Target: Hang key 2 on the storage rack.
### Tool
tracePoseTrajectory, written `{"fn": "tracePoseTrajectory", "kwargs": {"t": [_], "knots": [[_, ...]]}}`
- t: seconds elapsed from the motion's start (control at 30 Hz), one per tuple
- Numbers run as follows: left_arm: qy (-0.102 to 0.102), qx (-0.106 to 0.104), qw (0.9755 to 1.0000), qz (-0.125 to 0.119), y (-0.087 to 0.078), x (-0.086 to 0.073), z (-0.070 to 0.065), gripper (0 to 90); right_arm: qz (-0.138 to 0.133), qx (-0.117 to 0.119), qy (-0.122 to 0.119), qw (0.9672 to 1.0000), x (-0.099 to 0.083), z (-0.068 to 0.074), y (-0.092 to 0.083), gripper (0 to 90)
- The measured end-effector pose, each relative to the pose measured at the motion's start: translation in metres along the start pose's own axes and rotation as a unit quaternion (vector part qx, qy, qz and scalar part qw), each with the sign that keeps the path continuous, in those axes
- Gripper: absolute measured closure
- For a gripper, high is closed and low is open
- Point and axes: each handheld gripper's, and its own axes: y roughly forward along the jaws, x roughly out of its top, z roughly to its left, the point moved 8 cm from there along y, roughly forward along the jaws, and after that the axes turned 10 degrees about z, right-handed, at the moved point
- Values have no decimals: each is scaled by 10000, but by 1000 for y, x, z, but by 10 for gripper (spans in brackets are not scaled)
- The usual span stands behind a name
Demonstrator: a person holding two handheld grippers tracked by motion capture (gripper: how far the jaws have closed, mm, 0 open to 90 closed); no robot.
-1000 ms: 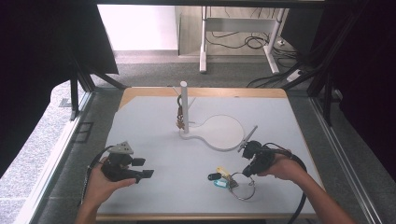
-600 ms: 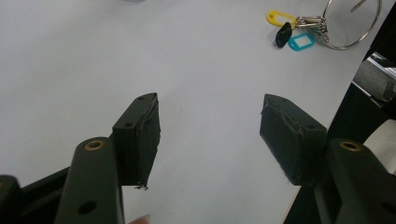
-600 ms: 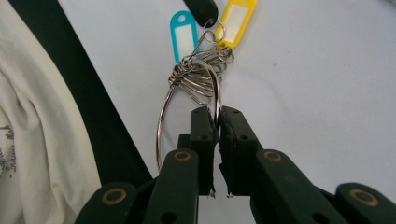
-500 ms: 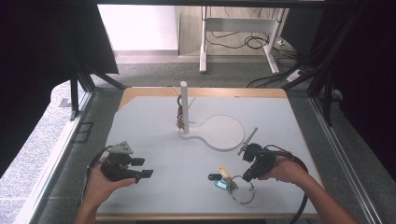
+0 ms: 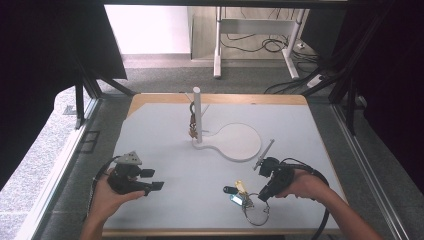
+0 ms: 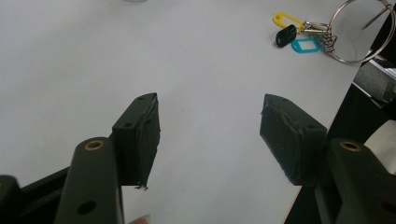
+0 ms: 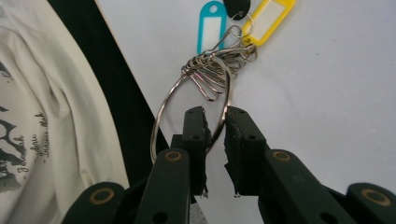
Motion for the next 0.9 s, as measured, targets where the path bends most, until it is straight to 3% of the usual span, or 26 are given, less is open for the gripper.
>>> {"fn": "tracePoseTrajectory", "kwargs": {"t": [0.1,0.33,0.6,0.9], "knots": [[-4,-2,10000,-2,0,0,0,383,-1,139,-34,9999,1,3,2,773],[-13,7,10000,19,0,-1,1,382,153,74,82,9998,-1,-2,16,759],[-2,3,10000,67,2,-1,0,380,5,-507,-36,9987,2,-20,21,644],[-39,-1,10000,62,3,-2,2,380,126,-624,-155,9979,3,-38,39,591]]}}
